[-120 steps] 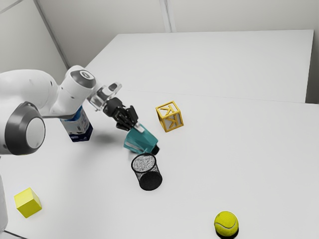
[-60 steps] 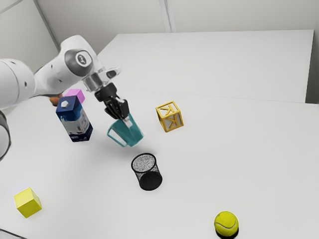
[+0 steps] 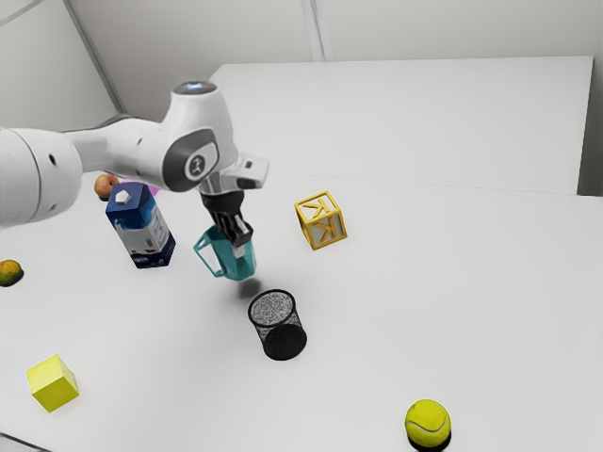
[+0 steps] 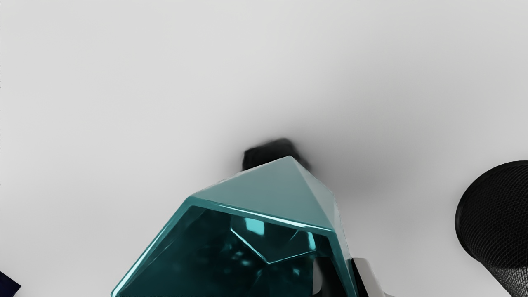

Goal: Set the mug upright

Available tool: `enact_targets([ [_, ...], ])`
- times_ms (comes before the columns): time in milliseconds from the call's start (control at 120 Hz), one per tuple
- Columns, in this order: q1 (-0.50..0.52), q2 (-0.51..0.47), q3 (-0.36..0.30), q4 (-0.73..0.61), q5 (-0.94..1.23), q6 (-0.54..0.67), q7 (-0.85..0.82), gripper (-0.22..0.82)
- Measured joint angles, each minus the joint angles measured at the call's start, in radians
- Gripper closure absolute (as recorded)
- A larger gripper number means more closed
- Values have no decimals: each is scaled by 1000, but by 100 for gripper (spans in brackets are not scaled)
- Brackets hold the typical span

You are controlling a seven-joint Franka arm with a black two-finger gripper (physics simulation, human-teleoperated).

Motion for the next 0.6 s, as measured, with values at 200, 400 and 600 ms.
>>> enact_targets([
  [200,0,37,0,-3,25,52,-35,78],
  [400,0,52,0,-14,26,67,-66,78],
  [600,1,73,0,-25,19,79,-90,78],
])
